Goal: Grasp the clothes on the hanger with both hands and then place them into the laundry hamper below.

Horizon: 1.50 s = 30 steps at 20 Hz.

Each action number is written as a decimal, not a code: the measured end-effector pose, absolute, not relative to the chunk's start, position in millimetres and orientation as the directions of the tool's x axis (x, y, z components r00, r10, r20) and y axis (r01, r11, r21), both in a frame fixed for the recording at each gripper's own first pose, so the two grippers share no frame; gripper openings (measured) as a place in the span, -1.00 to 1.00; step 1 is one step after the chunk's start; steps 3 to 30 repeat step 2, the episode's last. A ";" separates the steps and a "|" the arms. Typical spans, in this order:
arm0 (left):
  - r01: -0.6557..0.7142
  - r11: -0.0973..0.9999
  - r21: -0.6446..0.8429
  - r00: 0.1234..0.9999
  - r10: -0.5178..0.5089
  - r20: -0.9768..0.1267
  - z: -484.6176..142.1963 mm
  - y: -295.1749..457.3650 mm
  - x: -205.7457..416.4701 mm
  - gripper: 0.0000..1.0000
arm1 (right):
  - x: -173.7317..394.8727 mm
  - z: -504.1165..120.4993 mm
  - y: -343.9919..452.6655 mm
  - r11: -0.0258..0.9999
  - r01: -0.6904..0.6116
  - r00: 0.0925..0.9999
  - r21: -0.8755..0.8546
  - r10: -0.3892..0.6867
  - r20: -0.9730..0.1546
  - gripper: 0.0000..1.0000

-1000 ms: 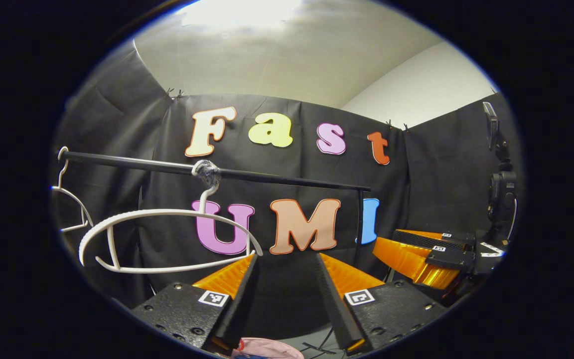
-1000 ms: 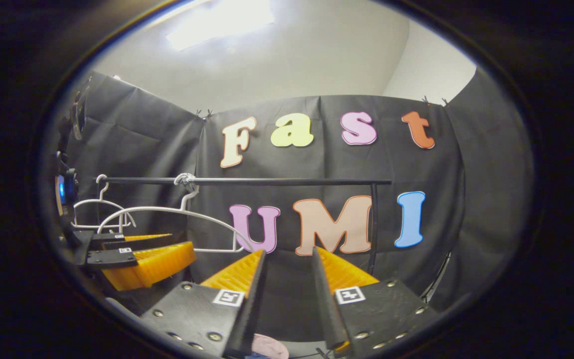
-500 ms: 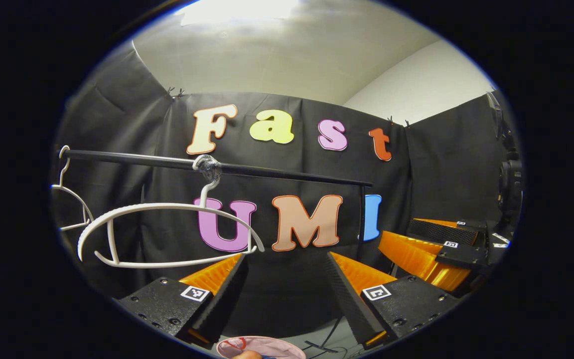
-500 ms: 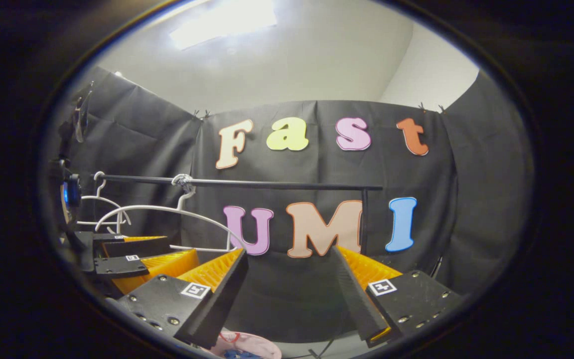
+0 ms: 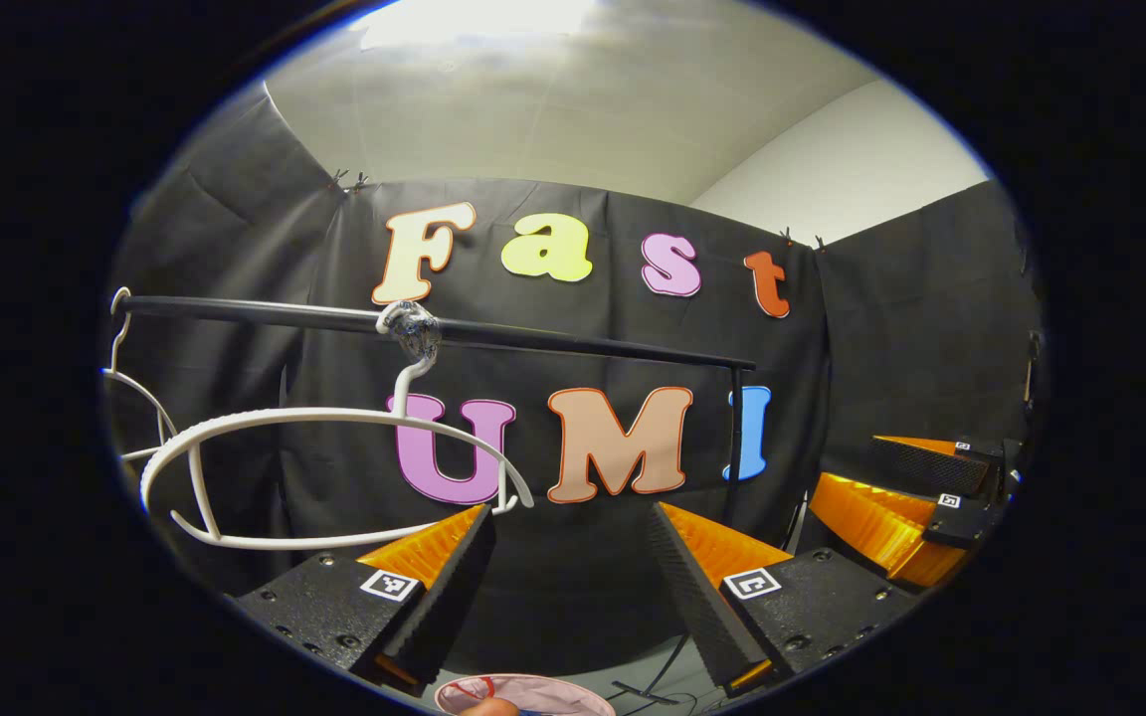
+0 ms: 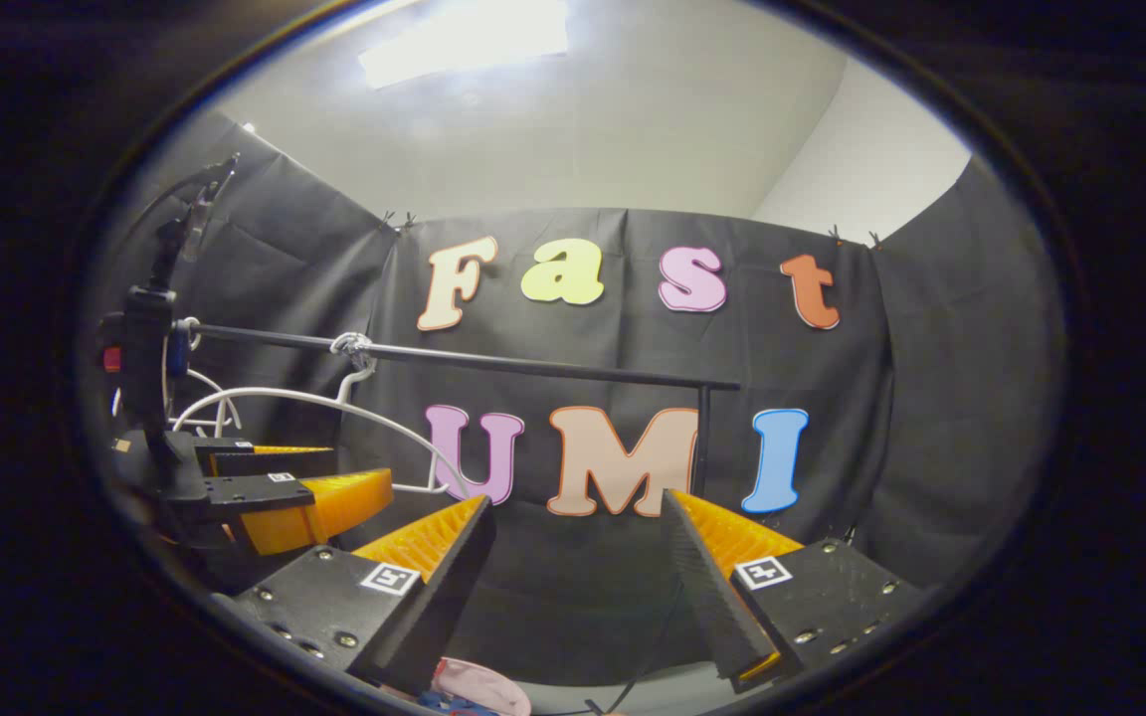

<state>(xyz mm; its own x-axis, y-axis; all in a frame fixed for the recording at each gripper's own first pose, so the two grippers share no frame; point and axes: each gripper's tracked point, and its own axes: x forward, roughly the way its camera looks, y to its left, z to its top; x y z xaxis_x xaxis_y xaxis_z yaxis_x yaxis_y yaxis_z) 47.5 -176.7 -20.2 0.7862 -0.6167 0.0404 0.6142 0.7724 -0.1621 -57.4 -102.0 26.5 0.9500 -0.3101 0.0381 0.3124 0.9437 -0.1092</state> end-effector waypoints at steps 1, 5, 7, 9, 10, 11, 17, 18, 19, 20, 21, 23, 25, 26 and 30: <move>0.612 0.775 -0.160 0.788 -0.614 0.038 -20.0 -176.5 48.8 0.92 | -57.1 25.9 -104.3 0.943 0.315 0.949 -0.108 -0.313 0.037 0.94; 0.609 0.776 -0.161 0.790 -0.612 0.038 -20.9 -176.8 49.5 0.87 | -57.7 24.6 -106.2 0.943 0.315 0.949 -0.105 -0.314 0.033 0.99; 0.609 0.776 -0.161 0.790 -0.612 0.038 -20.9 -176.8 49.5 0.87 | -57.7 24.6 -106.2 0.943 0.315 0.949 -0.105 -0.314 0.033 0.99; 0.609 0.776 -0.161 0.790 -0.612 0.038 -20.9 -176.8 49.5 0.87 | -57.7 24.6 -106.2 0.943 0.315 0.949 -0.105 -0.314 0.033 0.99; 0.609 0.776 -0.161 0.790 -0.612 0.038 -20.9 -176.8 49.5 0.87 | -57.7 24.6 -106.2 0.943 0.315 0.949 -0.105 -0.314 0.033 0.99; 0.609 0.776 -0.161 0.790 -0.612 0.038 -20.9 -176.8 49.5 0.87 | -57.7 24.6 -106.2 0.943 0.315 0.949 -0.105 -0.314 0.033 0.99; 0.609 0.776 -0.161 0.790 -0.612 0.038 -20.9 -176.8 49.5 0.87 | -57.7 24.6 -106.2 0.943 0.315 0.949 -0.105 -0.314 0.033 0.99; 0.609 0.776 -0.161 0.790 -0.612 0.038 -20.9 -176.8 49.5 0.87 | -57.7 24.6 -106.2 0.943 0.315 0.949 -0.105 -0.314 0.033 0.99; 0.609 0.776 -0.161 0.790 -0.612 0.038 -20.9 -176.8 49.5 0.87 | -57.7 24.6 -106.2 0.943 0.315 0.949 -0.105 -0.314 0.033 0.99; 0.609 0.776 -0.161 0.790 -0.612 0.038 -20.9 -176.8 49.5 0.87 | -57.7 24.6 -106.2 0.943 0.315 0.949 -0.105 -0.314 0.033 0.99; 0.609 0.776 -0.161 0.790 -0.612 0.038 -20.9 -176.8 49.5 0.87 | -57.7 24.6 -106.2 0.943 0.315 0.949 -0.105 -0.314 0.033 0.99; 0.609 0.776 -0.161 0.790 -0.612 0.038 -20.9 -176.8 49.5 0.87 | -57.7 24.6 -106.2 0.943 0.315 0.949 -0.105 -0.314 0.033 0.99; 0.609 0.776 -0.161 0.790 -0.612 0.038 -20.9 -176.8 49.5 0.87 | -57.7 24.6 -106.2 0.943 0.315 0.949 -0.105 -0.314 0.033 0.99; 0.609 0.776 -0.161 0.790 -0.612 0.038 -20.9 -176.8 49.5 0.87 | -57.7 24.6 -106.2 0.943 0.315 0.949 -0.105 -0.314 0.033 0.99; 0.609 0.776 -0.161 0.790 -0.612 0.038 -20.9 -176.8 49.5 0.87 | -57.7 24.6 -106.2 0.943 0.315 0.949 -0.105 -0.314 0.033 0.99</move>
